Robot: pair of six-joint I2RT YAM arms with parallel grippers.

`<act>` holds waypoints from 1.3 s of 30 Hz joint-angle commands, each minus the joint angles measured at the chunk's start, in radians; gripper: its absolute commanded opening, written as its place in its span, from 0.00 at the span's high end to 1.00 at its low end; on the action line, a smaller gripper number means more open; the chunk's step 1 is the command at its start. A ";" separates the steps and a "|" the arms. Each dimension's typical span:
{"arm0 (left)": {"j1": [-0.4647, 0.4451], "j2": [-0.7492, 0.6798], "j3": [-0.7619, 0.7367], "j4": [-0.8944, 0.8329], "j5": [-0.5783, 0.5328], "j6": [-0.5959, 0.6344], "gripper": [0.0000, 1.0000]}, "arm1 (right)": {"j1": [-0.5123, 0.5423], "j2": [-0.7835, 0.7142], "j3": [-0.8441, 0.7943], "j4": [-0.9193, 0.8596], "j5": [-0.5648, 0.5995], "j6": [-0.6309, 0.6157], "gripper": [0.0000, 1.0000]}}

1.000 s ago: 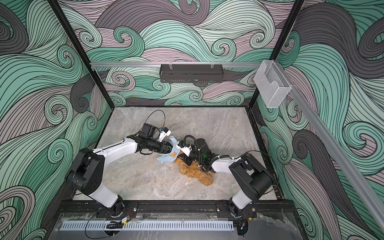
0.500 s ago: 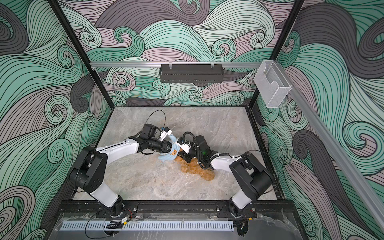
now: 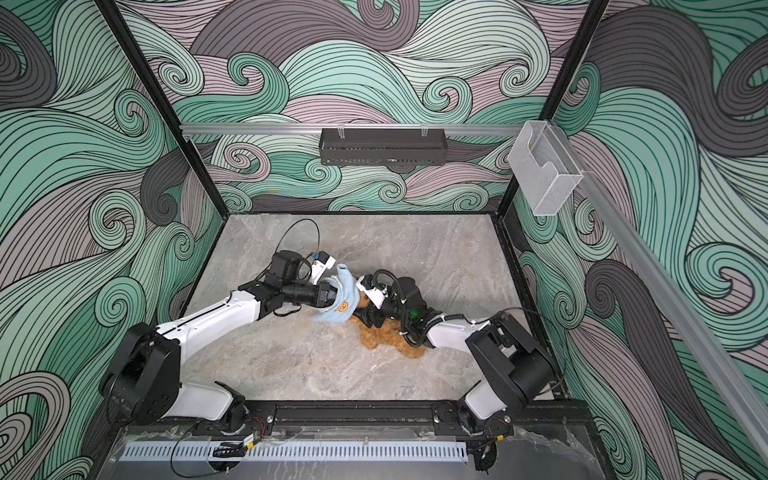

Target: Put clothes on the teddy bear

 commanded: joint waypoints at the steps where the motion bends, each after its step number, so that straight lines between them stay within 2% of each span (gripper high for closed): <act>1: -0.013 -0.032 0.003 0.052 0.049 -0.013 1.00 | -0.013 0.000 -0.036 -0.051 0.086 0.047 0.23; 4: -0.016 -0.018 -0.006 0.063 0.060 -0.029 1.00 | -0.013 0.041 -0.048 0.008 0.073 0.076 0.30; 6: -0.016 -0.006 -0.005 0.035 0.064 -0.013 1.00 | -0.014 0.066 -0.040 0.035 0.069 0.090 0.42; 9: -0.016 0.005 0.003 -0.026 0.079 0.020 0.95 | -0.013 0.076 -0.044 0.080 0.060 0.064 0.68; 12: -0.016 0.036 0.012 -0.045 0.096 0.018 0.86 | -0.012 0.069 -0.058 0.155 0.025 0.017 0.77; 19: -0.023 0.093 0.024 -0.011 0.128 -0.006 0.63 | -0.001 0.067 -0.014 0.164 -0.045 -0.005 0.81; 26: -0.032 0.130 0.037 0.029 0.145 -0.045 0.52 | 0.017 0.080 0.020 0.163 -0.061 -0.005 0.81; 29: -0.050 0.147 0.052 0.017 0.144 -0.036 0.52 | 0.023 0.093 0.036 0.168 -0.056 0.001 0.81; 34: -0.074 0.174 0.066 0.006 0.142 -0.030 0.64 | 0.028 0.112 0.073 0.165 -0.040 0.013 0.79; 39: -0.074 0.155 0.072 -0.021 0.105 -0.011 0.90 | 0.026 0.123 0.092 0.119 0.046 0.029 0.67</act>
